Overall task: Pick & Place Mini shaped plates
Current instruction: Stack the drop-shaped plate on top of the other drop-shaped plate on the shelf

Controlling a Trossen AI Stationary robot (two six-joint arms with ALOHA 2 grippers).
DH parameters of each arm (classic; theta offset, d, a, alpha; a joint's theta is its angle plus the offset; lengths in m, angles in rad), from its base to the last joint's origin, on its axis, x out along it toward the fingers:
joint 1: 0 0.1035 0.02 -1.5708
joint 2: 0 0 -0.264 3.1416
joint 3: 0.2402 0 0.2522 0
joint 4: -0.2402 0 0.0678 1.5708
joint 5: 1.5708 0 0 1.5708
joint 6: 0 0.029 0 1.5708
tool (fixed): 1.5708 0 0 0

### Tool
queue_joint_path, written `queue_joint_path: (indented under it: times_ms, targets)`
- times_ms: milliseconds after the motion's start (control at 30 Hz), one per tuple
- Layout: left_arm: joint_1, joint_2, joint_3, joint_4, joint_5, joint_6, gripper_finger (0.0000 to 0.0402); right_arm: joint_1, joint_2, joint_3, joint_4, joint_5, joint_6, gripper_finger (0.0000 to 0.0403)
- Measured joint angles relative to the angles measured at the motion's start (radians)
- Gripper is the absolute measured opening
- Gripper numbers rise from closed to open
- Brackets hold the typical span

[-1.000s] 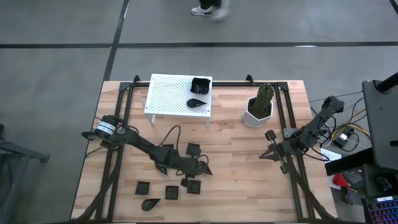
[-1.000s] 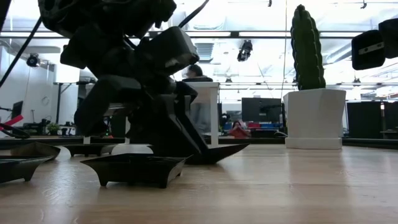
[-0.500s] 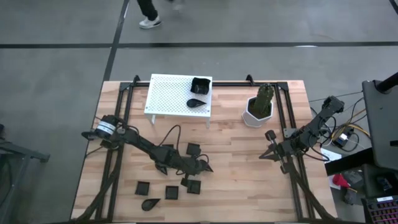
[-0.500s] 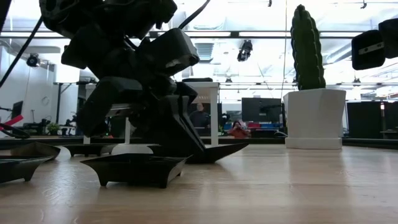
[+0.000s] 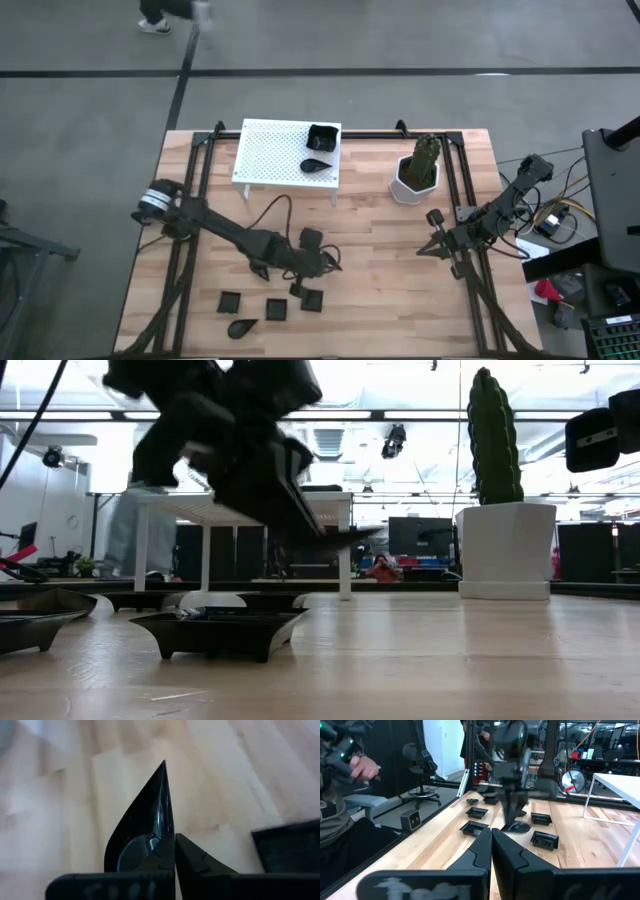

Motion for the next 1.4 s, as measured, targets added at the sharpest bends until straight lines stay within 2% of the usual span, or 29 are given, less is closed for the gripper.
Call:
queue_joint_path:
  times_ms: [233, 400, 600, 800, 933, 1100, 1400]
  targets:
    - [0.040, -0.193, 0.011, -0.182, -0.130, 0.026, 0.0000, 0.000, 0.001, 0.000, 0.000, 0.000, 0.000, 0.0008]
    - [0.115, -0.331, 0.011, -0.260, -0.215, 0.030, 0.0000, 0.000, 0.000, 0.000, 0.000, 0.000, -0.001, 0.0008]
    - [0.254, -0.432, 0.011, -0.264, -0.225, 0.054, 0.0000, 0.000, 0.000, 0.000, 0.000, 0.000, 0.000, 0.0008]
    - [0.402, -0.443, 0.011, -0.259, -0.131, 0.102, 0.0000, 0.000, 0.000, 0.000, 0.000, 0.000, 0.000, 0.0008]
    - [0.478, -0.432, 0.011, -0.231, -0.113, 0.107, 0.0000, 0.000, 0.000, 0.000, 0.000, 0.000, 0.001, 0.0008]
    - [0.540, -0.401, 0.011, -0.158, 0.023, 0.146, 0.0000, 0.000, 0.001, 0.000, 0.000, 0.000, 0.001, 0.0008]
    - [0.598, -0.332, 0.011, -0.147, 0.017, 0.142, 0.0000, 0.000, 0.001, 0.000, 0.000, 0.000, 0.000, 0.0008]
